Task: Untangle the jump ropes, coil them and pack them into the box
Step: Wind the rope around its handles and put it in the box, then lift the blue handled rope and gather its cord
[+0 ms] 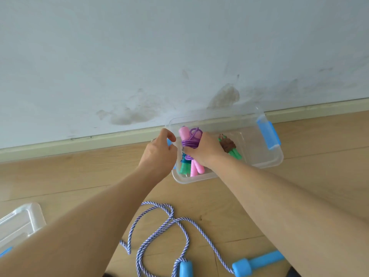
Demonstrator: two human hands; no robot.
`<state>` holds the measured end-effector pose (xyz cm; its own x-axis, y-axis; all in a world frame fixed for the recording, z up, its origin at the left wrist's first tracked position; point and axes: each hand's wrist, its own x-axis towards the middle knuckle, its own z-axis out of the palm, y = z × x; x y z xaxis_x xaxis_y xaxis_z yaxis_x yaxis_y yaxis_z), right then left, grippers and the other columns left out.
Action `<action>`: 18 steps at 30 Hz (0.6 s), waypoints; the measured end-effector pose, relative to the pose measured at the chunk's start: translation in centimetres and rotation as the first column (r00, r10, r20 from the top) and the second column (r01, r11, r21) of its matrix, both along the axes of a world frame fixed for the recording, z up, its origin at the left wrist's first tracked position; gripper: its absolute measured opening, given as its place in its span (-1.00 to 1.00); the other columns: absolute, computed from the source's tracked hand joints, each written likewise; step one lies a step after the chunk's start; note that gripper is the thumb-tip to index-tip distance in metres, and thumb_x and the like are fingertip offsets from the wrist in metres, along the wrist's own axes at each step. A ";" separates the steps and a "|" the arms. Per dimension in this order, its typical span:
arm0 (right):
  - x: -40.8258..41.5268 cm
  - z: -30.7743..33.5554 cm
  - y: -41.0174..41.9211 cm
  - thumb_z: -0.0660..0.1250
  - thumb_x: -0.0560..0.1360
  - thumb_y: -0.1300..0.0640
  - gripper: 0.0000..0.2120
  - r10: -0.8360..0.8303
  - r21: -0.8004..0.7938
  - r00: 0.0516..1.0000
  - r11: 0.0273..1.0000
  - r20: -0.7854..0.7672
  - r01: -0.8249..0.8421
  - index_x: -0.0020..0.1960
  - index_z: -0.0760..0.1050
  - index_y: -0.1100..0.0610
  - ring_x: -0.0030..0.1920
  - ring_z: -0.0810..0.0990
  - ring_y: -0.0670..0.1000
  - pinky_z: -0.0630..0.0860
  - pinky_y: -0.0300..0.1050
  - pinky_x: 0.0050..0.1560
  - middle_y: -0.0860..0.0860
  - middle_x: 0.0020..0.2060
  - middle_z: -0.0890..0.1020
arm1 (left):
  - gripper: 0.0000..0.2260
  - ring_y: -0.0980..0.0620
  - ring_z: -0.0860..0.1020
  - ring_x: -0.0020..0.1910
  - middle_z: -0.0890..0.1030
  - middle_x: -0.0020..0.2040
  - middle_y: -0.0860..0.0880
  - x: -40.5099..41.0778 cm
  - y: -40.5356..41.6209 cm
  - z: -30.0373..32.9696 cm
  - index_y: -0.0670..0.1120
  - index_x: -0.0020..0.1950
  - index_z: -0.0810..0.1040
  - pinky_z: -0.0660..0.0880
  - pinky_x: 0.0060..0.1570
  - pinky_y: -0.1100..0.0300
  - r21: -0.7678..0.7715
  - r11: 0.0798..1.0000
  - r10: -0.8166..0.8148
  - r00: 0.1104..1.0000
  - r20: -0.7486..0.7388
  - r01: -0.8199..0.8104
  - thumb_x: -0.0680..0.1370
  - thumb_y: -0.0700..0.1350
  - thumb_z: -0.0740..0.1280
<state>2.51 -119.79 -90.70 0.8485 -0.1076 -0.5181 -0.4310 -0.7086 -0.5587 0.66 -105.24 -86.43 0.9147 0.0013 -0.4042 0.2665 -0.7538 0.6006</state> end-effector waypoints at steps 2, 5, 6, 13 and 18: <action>0.0 -0.1 0.2 0.41 0.42 -0.15 -0.58 0.117 -0.012 0.993 0.993 -0.017 -0.117 0.13 0.48 0.11 -0.06 0.60 0.10 0.55 -0.05 -0.07 0.06 -0.04 0.63 | -0.78 -0.02 0.49 -0.27 0.49 -0.03 -0.06 -0.2 -0.3 0.2 0.03 0.22 0.38 0.40 -0.34 0.14 0.081 0.993 -0.086 0.996 0.015 0.084 0.59 -0.16 0.16; -0.1 0.4 0.5 0.33 0.49 -0.19 -0.49 0.129 -0.091 0.992 0.987 -0.013 -0.129 0.22 0.40 0.20 -0.03 0.59 0.15 0.46 -0.05 -0.16 0.11 0.01 0.59 | -0.68 -0.09 0.49 -0.06 0.39 0.16 -0.08 -0.8 -0.6 0.8 0.01 0.36 0.31 0.43 -0.14 0.07 0.172 0.972 -0.166 0.986 0.017 0.161 0.60 -0.11 0.19; -0.3 0.9 0.5 0.30 0.52 -0.17 -0.51 0.129 -0.118 0.992 0.985 -0.007 -0.129 0.21 0.40 0.21 -0.03 0.59 0.16 0.43 -0.07 -0.18 0.12 0.01 0.59 | -0.67 -0.11 0.49 -0.04 0.37 0.18 -0.08 -1.0 -0.6 1.2 0.01 0.37 0.29 0.42 -0.13 0.05 0.197 0.968 -0.166 0.986 0.023 0.159 0.60 -0.10 0.19; -5.5 7.7 -2.0 0.19 0.56 0.17 -0.90 0.100 -0.282 0.906 0.959 0.411 0.022 0.04 0.41 0.19 -0.13 0.47 0.15 0.31 -0.06 -0.19 0.08 -0.08 0.52 | -0.84 -0.15 0.43 -0.13 0.41 0.04 -0.07 -4.6 -1.0 5.5 -0.09 0.14 0.33 0.37 -0.22 0.02 0.309 0.934 -0.247 0.949 0.197 0.179 0.57 -0.17 0.20; -12.8 8.7 -3.0 0.22 0.53 0.18 -0.95 0.168 -0.311 0.889 0.950 0.425 -0.031 -0.05 0.34 0.12 -0.18 0.44 0.16 0.29 -0.05 -0.24 0.05 -0.18 0.51 | -0.82 -0.17 0.52 -0.06 0.47 0.10 -0.05 -10.5 -0.7 4.7 -0.08 0.15 0.35 0.45 -0.18 0.02 0.393 0.804 -0.513 0.855 0.078 0.447 0.56 -0.15 0.20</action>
